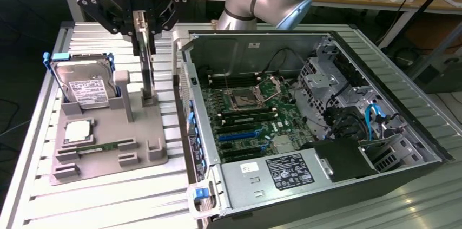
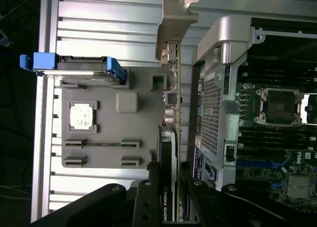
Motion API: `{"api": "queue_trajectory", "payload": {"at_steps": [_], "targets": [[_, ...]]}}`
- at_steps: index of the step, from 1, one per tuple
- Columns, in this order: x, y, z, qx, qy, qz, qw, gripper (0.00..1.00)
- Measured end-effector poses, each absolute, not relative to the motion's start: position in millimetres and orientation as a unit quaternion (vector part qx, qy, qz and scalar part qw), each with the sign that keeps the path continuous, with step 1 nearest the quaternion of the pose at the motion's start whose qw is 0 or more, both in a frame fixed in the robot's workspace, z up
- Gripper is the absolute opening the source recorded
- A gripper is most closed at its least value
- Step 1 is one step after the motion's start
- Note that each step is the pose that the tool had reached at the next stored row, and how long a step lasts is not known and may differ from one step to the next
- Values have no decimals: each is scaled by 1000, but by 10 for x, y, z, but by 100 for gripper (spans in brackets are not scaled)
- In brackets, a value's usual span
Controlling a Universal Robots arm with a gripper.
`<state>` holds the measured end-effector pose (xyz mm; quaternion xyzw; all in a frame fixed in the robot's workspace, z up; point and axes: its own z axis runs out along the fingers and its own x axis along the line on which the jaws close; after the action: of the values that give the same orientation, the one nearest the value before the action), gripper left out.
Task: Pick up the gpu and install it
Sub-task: 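Pick up the gpu and move the gpu toward the slot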
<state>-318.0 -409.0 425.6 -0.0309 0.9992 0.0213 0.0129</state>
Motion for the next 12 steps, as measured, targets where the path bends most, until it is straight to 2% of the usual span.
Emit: {"api": "queue_trajectory", "payload": {"at_steps": [12], "targets": [[-3025,-4090,4239,-31,999,21,13,27]]}}
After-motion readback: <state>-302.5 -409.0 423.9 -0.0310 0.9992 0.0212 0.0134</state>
